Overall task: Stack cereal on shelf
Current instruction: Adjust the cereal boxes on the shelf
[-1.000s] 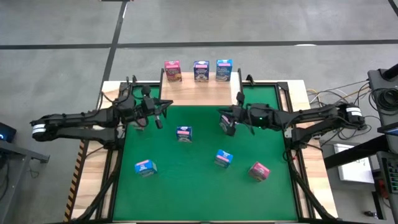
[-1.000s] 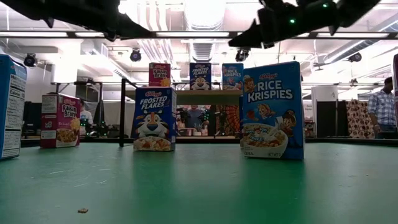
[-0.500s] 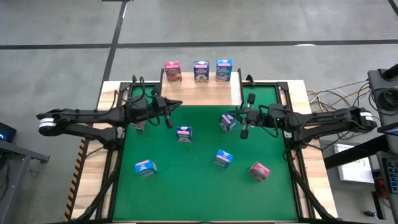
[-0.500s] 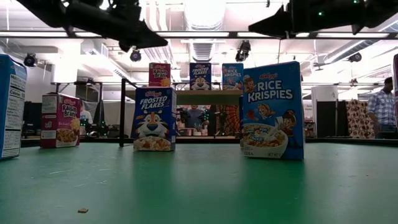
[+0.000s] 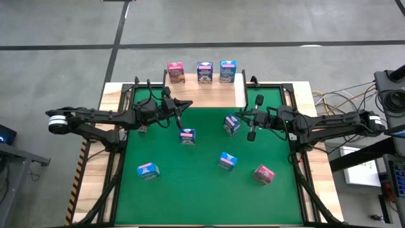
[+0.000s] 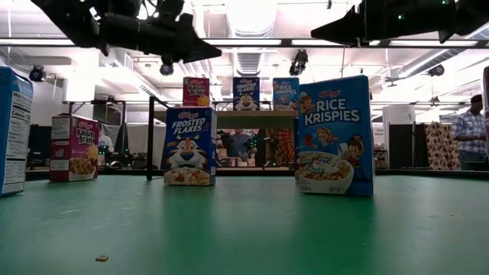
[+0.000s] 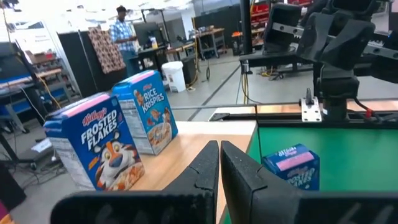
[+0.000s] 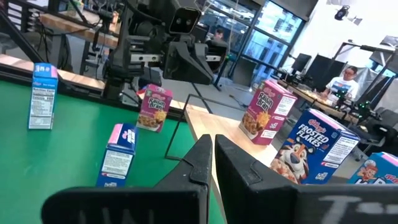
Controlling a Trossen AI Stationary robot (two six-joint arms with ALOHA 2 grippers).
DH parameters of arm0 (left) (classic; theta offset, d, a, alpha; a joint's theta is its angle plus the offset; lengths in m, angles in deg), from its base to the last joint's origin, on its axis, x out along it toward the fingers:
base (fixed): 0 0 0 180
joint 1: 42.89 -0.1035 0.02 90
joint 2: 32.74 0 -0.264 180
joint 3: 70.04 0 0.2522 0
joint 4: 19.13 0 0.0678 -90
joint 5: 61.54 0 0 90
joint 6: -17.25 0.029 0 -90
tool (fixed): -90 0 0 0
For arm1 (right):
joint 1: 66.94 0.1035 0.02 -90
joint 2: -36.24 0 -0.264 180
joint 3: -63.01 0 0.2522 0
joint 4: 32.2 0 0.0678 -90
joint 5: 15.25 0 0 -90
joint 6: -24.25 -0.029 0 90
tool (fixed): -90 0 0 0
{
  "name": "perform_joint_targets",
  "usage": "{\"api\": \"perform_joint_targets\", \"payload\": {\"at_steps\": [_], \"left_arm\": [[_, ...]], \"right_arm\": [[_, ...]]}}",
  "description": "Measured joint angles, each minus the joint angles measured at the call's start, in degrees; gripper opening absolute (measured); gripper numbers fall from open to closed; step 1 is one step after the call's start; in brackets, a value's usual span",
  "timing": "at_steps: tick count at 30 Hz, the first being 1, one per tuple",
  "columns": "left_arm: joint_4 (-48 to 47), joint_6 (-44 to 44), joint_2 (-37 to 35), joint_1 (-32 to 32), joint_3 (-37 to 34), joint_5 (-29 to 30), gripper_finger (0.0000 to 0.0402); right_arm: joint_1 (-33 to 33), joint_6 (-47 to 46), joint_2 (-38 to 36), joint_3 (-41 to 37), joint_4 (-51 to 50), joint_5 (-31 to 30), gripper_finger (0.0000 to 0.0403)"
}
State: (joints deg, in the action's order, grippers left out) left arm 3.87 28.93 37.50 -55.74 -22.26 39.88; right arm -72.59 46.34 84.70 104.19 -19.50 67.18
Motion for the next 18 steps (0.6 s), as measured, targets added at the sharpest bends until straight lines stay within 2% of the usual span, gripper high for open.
{"api": "perform_joint_targets", "payload": {"at_steps": [3, 7, 10, 15, 18], "left_arm": [[2.93, 1.30, 2.21, -0.07, 0.35, 0.02, 0.0000], [0.04, 3.56, 4.72, -0.45, 3.70, 1.64, 0.0000], [-7.65, 6.17, 5.91, -0.49, 7.90, 8.79, 0.0000], [-26.16, 10.24, 8.11, -1.76, 15.60, 21.22, 0.0000], [-36.32, 11.27, 9.64, -3.98, 19.90, 23.61, 0.0000]], "right_arm": [[0.00, 0.00, 0.01, 0.00, 0.02, 0.00, 0.0011], [0.00, 0.00, 0.01, 0.00, 0.00, 0.00, 0.0011], [0.00, 0.00, 0.01, 0.00, 0.00, 0.00, 0.0011], [0.00, 0.00, 0.03, 0.00, -0.17, -0.02, 0.0011], [0.00, 0.00, 0.03, 0.00, -0.29, -0.04, 0.0012]]}}
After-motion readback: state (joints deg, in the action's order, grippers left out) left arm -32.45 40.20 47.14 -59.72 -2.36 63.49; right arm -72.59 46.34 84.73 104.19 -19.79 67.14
